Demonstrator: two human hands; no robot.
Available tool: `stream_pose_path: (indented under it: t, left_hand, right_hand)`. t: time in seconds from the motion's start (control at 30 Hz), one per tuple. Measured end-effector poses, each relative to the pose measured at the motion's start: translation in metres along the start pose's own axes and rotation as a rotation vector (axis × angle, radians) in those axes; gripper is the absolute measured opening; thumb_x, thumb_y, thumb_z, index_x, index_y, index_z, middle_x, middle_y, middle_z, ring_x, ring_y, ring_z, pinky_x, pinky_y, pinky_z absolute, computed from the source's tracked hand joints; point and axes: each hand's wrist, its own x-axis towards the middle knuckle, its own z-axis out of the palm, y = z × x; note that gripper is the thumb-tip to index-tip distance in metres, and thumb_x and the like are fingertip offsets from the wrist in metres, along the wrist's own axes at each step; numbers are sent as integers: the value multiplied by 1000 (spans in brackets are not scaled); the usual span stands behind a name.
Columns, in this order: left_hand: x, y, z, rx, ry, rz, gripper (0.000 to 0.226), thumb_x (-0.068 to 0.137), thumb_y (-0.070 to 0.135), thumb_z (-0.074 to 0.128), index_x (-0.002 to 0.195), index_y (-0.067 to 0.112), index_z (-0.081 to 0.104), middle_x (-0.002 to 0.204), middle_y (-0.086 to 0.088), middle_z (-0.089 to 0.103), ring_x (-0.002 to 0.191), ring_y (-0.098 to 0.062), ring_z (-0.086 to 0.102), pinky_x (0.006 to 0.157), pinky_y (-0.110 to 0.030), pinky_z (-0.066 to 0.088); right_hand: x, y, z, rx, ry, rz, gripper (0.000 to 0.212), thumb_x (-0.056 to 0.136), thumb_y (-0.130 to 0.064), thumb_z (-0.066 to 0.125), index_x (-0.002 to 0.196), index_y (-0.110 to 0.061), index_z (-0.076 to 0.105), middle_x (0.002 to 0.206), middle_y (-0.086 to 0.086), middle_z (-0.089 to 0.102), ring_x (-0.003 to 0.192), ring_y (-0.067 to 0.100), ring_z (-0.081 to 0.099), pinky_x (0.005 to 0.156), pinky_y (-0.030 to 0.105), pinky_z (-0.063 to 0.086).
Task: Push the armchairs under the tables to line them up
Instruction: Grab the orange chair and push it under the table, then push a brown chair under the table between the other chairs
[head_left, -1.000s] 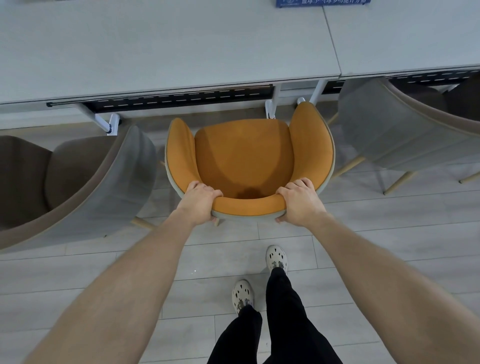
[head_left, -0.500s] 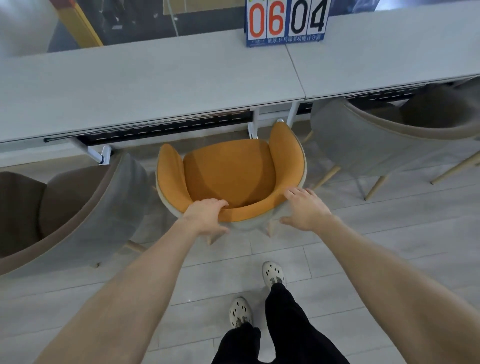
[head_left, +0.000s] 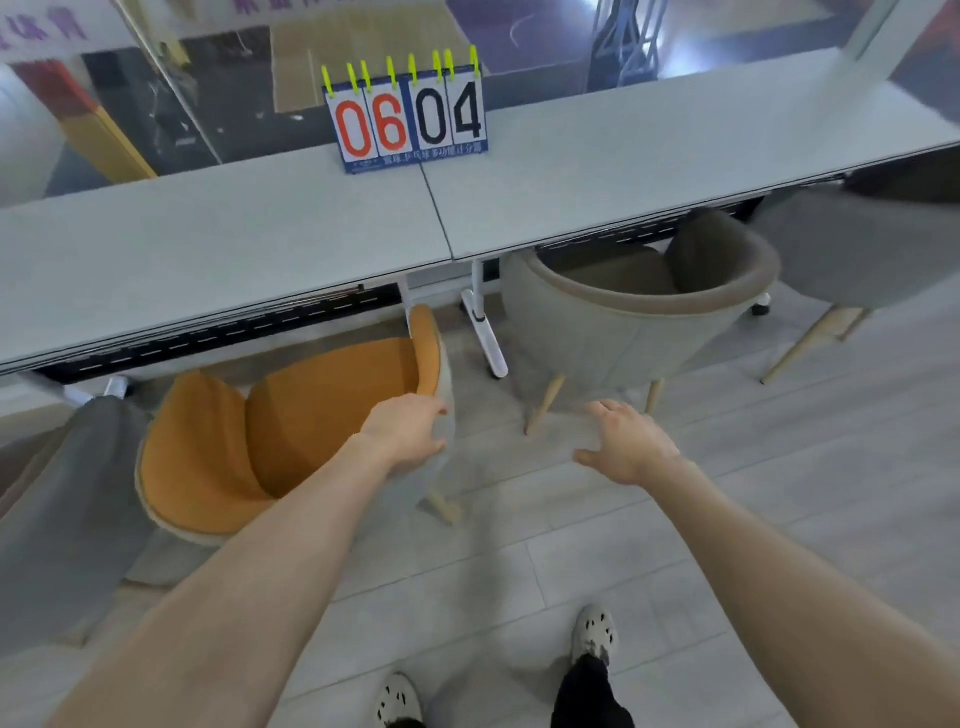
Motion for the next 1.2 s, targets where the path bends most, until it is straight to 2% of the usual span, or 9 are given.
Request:
stream_pose_path:
  t: [0.2,0.33,0.47,0.63,0.77,0.87,0.97,1.07,1.2]
  left_hand:
    - [75,137,-9,27,-15,45,61,98,54,69,151,29,53,148,-2,60,137,-27,58,106,-44,52]
    - [114,191,-19,25,-31,40,60,97,52,70,150,29,54,143,-1,61,136,-27,57,104,-46,53]
    - [156,214,-33,1,22,23,62,91,52,74,145,29,57,138,-1,64,132,-28,60,103,-48,54]
    - [217,226,-38,24,166,35,78,79,54,81,147,24,57,141,-2,63,133,-27,57,107,-45,49]
    - [281,228,-35,58,195,34,104,73,56,84,162,22,43,166,-5,45,156,-27,38,128,-45,30]
    - [323,230,-30,105,99,29,112,71,58,86,166,27,35,171,-3,38,161,-25,29,134,-46,18]
    - [348,231,-24,134,28,54,109,73,64,87,164,33,37,167,1,44,159,-24,32,134,-48,16]
    - [363,235,-17,151,23,62,96,70,60,89,155,38,49,154,5,58,152,-24,45,132,-50,20]
    - [374,244,-11,149,48,8,68,74,54,88,136,43,61,130,9,71,130,-20,60,127,-48,25]
  right_hand:
    - [1,130,-36,44,-32,45,78,95,-55,73,157,-16,44,152,13,56,141,34,52,111,45,47]
    - [15,198,-59,56,-32,77,77,94,-57,73,154,-15,46,150,12,56,137,36,54,110,51,48]
    - [52,244,-80,2,19,74,79,90,-60,75,150,-17,50,149,9,58,137,34,54,111,50,48]
    - [114,278,-110,-97,129,-5,90,86,-54,82,157,-14,44,162,8,47,152,30,40,123,48,37]
    - [171,307,-120,-172,128,-75,101,82,-61,83,161,-15,40,169,6,39,160,27,29,131,50,24]
    - [206,322,-121,-238,48,-134,107,80,-66,82,163,-14,37,170,6,37,162,26,25,134,49,15]
    - [233,332,-117,-264,-19,-189,103,78,-65,83,159,-15,43,164,5,46,158,26,32,134,44,12]
    - [253,341,-108,-291,-57,-231,106,74,-69,84,158,-17,45,160,4,50,156,26,36,134,44,12]
    - [268,350,-96,-315,0,-266,99,69,-81,79,146,-23,55,137,0,61,134,26,52,129,44,25]
